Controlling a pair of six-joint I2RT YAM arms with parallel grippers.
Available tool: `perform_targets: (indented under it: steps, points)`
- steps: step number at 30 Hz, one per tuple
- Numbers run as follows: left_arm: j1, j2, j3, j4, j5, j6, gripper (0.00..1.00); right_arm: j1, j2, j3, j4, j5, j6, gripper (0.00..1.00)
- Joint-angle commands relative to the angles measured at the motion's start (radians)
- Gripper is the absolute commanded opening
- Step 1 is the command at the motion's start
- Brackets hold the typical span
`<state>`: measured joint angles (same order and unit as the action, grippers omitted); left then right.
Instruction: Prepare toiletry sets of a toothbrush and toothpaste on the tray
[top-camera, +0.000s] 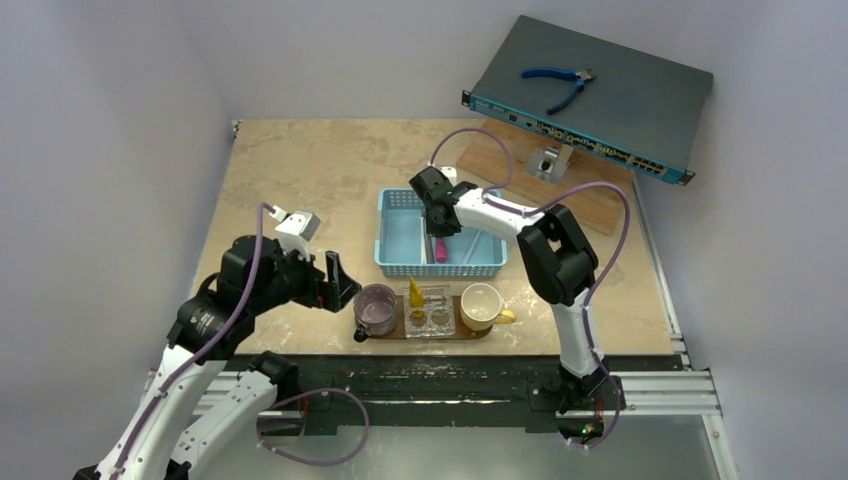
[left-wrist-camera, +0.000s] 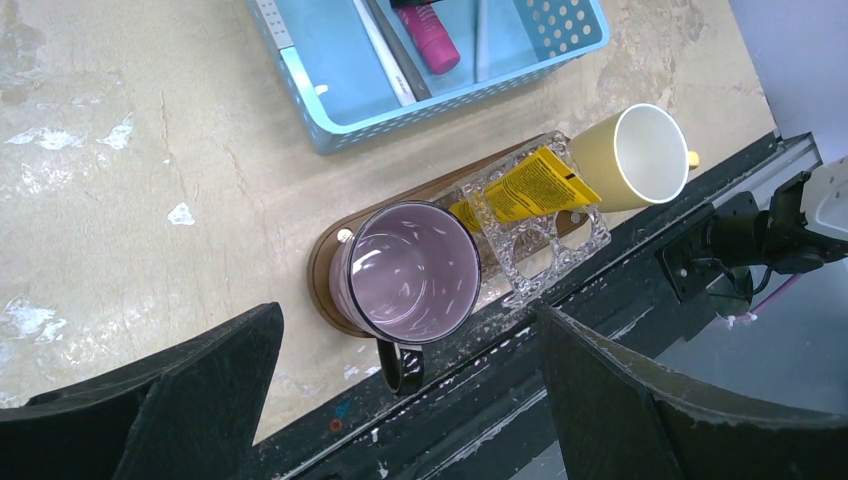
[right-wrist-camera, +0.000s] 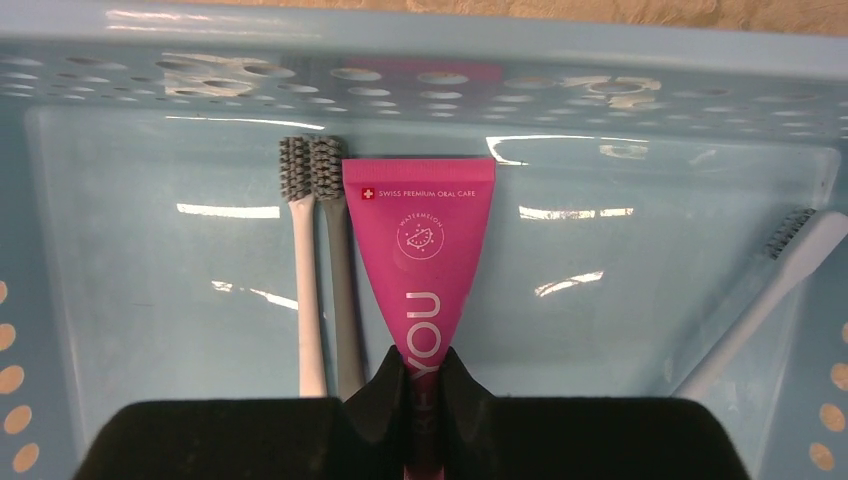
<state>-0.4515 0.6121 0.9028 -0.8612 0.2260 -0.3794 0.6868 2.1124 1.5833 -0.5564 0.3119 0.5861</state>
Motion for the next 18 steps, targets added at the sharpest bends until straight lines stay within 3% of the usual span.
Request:
perform_targets:
  steps: [1,6,18]
  points:
    - [0.007,0.004,-0.001,0.016,-0.014,0.014,0.97,-0.002,-0.062,-0.018,-0.002,0.005,0.01,0.06]
    - [0.007,0.006,0.0,0.016,-0.015,0.014,0.97,-0.001,-0.147,-0.029,-0.016,0.036,0.006,0.0]
    - [0.007,0.0,0.012,0.042,0.012,0.008,0.97,0.001,-0.402,-0.115,0.027,0.056,-0.026,0.0]
